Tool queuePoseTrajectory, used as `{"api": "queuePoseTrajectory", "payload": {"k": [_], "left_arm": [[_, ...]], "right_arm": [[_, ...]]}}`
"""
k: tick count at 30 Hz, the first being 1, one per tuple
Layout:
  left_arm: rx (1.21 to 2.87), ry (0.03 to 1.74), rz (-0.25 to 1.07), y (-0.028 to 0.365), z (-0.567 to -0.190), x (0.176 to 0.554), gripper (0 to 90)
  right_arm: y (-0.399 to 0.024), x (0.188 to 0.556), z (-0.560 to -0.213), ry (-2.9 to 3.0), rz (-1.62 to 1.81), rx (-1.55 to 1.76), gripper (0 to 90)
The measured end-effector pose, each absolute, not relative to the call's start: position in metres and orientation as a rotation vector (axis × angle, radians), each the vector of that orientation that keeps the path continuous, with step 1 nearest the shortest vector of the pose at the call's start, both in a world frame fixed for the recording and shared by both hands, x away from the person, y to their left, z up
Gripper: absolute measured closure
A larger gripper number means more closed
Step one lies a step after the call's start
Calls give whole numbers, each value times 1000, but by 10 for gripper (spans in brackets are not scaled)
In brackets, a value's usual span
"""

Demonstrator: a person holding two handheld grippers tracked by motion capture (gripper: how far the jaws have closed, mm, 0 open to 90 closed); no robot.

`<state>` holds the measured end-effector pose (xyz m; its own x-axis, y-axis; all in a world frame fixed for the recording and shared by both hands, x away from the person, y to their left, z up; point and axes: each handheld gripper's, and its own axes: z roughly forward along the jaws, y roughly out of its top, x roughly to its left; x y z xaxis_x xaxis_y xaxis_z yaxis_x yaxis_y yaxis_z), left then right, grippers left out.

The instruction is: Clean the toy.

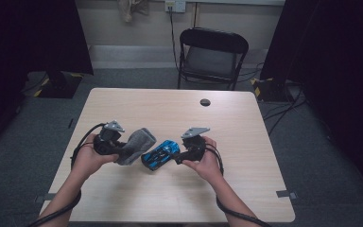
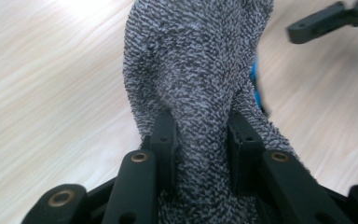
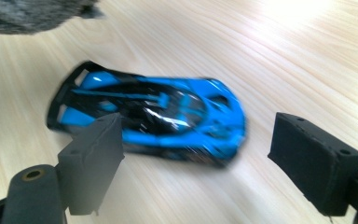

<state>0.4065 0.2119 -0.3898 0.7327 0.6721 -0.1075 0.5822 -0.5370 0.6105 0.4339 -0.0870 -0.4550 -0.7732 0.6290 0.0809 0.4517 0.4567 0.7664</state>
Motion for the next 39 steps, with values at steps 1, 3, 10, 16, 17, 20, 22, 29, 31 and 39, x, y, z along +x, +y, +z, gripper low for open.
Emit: {"api": "queuePoseTrajectory", "payload": {"k": [1, 3, 10, 16, 17, 20, 22, 29, 31, 39], "left_arm": [[2296, 926, 183, 205, -388, 406, 683], [2301, 887, 172, 190, -386, 407, 683], [2321, 787, 129, 141, -386, 408, 683], [2357, 704, 81, 101, -394, 404, 683], [2364, 692, 66, 94, -396, 404, 683], [2387, 655, 42, 76, -403, 404, 683], [2395, 639, 32, 64, -408, 403, 683], [2449, 568, 2, 21, -427, 404, 683], [2463, 558, 0, 12, -432, 404, 683], [2517, 497, 14, -8, -450, 405, 673]], "right_arm": [[-92, 434, -454, 2483, 1213, 944, 166], [-106, 435, -451, 2468, 1204, 959, 164], [-145, 438, -443, 2426, 1172, 997, 158], [-175, 441, -438, 2389, 1162, 1042, 162], [-181, 442, -437, 2378, 1154, 1048, 161], [-196, 444, -435, 2349, 1156, 1093, 165], [-204, 444, -434, 2346, 1144, 1099, 164], [-222, 443, -430, 2312, 1166, 1135, 178], [-224, 443, -429, 2311, 1159, 1130, 177], [-229, 443, -433, 2323, 1165, 1123, 174]]}}
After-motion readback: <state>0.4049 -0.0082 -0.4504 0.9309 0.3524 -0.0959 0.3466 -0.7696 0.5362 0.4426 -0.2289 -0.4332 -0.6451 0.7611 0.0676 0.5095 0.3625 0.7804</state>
